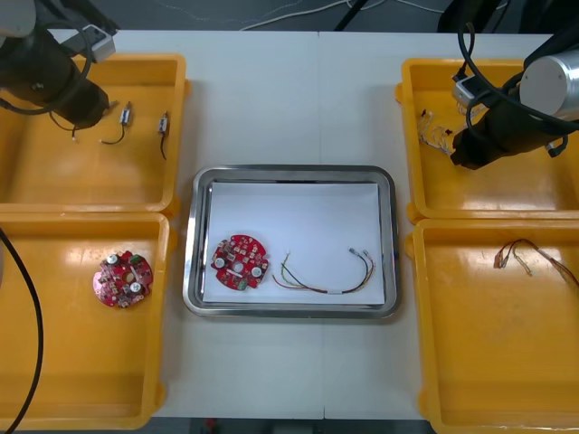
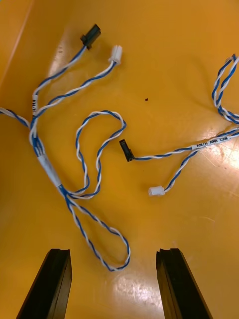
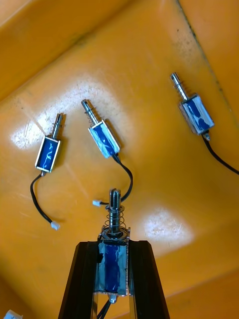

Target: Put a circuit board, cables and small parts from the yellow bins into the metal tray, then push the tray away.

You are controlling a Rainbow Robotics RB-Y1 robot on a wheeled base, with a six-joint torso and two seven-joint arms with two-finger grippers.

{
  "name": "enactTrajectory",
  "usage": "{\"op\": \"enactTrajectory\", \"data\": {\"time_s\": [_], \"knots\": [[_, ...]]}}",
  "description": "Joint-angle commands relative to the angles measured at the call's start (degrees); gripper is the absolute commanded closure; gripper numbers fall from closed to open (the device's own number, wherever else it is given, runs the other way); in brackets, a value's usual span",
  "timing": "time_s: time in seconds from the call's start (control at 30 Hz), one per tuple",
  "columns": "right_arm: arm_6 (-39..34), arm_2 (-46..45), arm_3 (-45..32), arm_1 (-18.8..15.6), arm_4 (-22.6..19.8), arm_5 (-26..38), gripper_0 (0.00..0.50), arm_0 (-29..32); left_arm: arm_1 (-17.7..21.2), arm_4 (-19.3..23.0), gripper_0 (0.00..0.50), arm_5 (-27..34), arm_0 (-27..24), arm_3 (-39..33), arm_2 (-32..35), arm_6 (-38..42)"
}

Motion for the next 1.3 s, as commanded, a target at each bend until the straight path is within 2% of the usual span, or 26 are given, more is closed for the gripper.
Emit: {"op": "enactTrajectory", "data": {"time_s": [0.03, 0.37, 0.4, 0.43, 0.47, 0.5, 0.53, 0.7, 0.9, 1.13, 1.3], "knots": [[2.09, 1.86, 2.59, 1.38, 0.14, -2.82, 0.000, -2.81, 3.15, 1.09, 0.500, 4.34, 2.25, -6.86, 2.88, -5.16], [1.82, 3.44, 3.56, 3.76, 3.13, -4.32, 0.005, -2.81, 3.94, 2.32, 0.500, 15.85, 6.21, -20.22, 3.32, 5.47], [1.91, 3.44, 3.56, 3.85, 3.22, -4.32, 0.053, -2.81, 3.94, 2.41, 0.500, 16.64, 6.38, -21.10, 3.41, 6.18], [1.91, 3.53, 3.56, 4.02, 3.39, -4.32, 0.222, -2.81, 3.94, 2.67, 0.500, 17.48, 6.82, -22.77, 3.32, 7.58], [1.91, 3.44, 3.56, 4.11, 3.39, -4.32, 0.316, -2.81, 3.94, 2.76, 0.500, 17.48, 7.00, -23.64, 3.32, 8.29], [2.00, 3.44, 3.56, 4.11, 3.57, -4.32, 0.475, -2.81, 3.94, 3.20, 0.500, 17.48, 7.44, -25.31, 3.32, 9.87], [2.18, 3.44, 3.56, 4.20, 3.57, -4.32, 0.500, -2.81, 3.94, 3.37, 0.500, 17.48, 7.70, -26.28, 3.32, 11.01], [3.14, 3.44, 3.47, 4.11, 3.48, -4.32, 0.500, -2.81, 3.94, 5.04, 0.500, 17.48, 8.84, -30.24, 3.23, 16.29], [4.64, 3.44, 3.56, 3.23, 3.39, -4.23, 0.500, -3.60, 4.73, 9.88, 0.500, 17.48, 11.39, -35.77, 2.80, 24.46], [6.75, 3.27, 3.03, 0.86, 2.43, -3.88, 0.500, -3.60, 5.96, 11.11, 0.500, 17.48, 14.73, -42.98, -0.98, 34.30], [9.12, 1.16, 2.50, -0.55, 1.63, -0.71, 0.500, -3.60, 6.31, 11.81, 0.500, 17.48, 16.75, -46.85, -4.24, 41.69]]}}
